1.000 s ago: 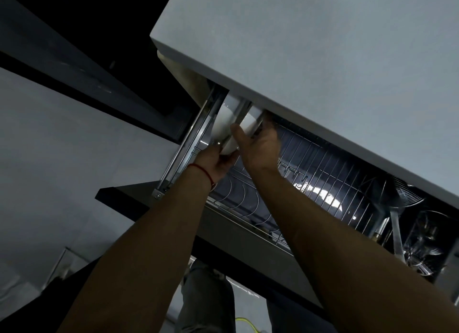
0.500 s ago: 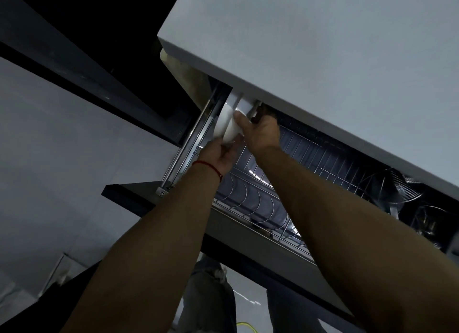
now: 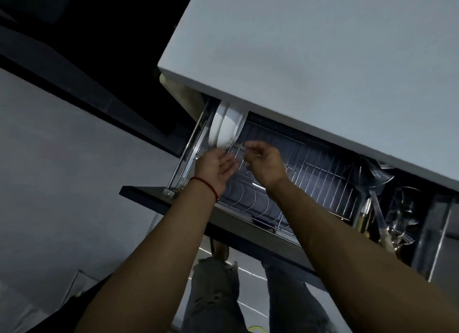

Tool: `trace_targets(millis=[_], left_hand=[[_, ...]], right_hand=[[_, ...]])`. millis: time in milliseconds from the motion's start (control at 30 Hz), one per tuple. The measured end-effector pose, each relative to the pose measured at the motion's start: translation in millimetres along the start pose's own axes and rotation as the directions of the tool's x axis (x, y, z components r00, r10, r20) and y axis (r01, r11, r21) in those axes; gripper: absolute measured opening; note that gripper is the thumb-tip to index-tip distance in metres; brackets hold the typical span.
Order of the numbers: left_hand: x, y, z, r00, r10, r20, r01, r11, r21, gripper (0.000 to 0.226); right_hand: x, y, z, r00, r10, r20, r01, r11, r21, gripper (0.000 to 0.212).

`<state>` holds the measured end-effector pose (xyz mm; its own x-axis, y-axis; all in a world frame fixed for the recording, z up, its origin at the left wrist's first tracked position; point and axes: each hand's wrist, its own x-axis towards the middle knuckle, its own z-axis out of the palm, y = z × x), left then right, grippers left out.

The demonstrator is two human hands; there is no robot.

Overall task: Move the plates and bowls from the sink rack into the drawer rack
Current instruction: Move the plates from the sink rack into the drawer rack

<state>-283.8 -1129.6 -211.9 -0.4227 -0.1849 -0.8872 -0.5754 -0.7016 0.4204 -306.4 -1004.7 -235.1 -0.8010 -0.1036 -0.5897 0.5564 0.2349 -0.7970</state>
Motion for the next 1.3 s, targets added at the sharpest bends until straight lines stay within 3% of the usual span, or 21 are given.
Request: trace_targets(millis=[133, 267, 400, 533, 700, 933, 1133, 1300], left_hand=[[-70.1, -11.6, 33.4, 0.969, 0.200, 0.142, -0.240, 0.892, 0.383, 0.024], [-128.0, -46.9, 81.0, 0.879, 0.168, 0.446, -0.435, 0.663, 0.609, 0.021], [-191.6, -92.3, 128.4, 0.710, 0.016, 0.704, -0.648, 0.405, 0.645, 0.017], [-249.4, -145.6, 168.4, 0.578, -0.086, 0.811, -0.783, 0.221, 0.582, 0.017], [-317.2, -260.7, 238.7, 0.493, -0.209, 0.844, -0.842, 0.128, 0.523, 0.019], [-415.2, -461.6, 315.0, 0.447, -0.393, 0.803, -0.838, 0.128, 0.530, 0.020], [-451.9, -559.3, 366.7, 0.350, -0.548, 0.759, -0.875, 0.098, 0.474, 0.017], [-457.3, -617.8, 430.6, 0.275, -0.621, 0.734, -0.913, 0.071, 0.403, 0.015]], right_hand=[[-71.1, -11.7, -47.5, 0.995, -0.020, -0.099, 0.032, 0.993, 0.114, 0.032], [-146.4, -16.1, -116.3, 0.934, -0.037, -0.354, 0.120, 0.969, 0.217, 0.019], [-217.6, -2.3, -186.5, 0.818, -0.012, -0.576, 0.218, 0.932, 0.289, 0.015], [-283.0, 28.5, -247.7, 0.737, 0.062, -0.673, 0.284, 0.875, 0.391, 0.016], [-369.5, 93.8, -347.7, 0.580, 0.119, -0.806, 0.366, 0.846, 0.388, 0.021], [-496.5, 187.5, -493.2, 0.340, 0.288, -0.895, 0.355, 0.842, 0.406, 0.021], [-542.6, 240.4, -588.0, 0.146, 0.377, -0.915, 0.222, 0.889, 0.401, 0.017], [-557.6, 267.2, -658.7, 0.043, 0.353, -0.935, 0.068, 0.932, 0.355, 0.021]])
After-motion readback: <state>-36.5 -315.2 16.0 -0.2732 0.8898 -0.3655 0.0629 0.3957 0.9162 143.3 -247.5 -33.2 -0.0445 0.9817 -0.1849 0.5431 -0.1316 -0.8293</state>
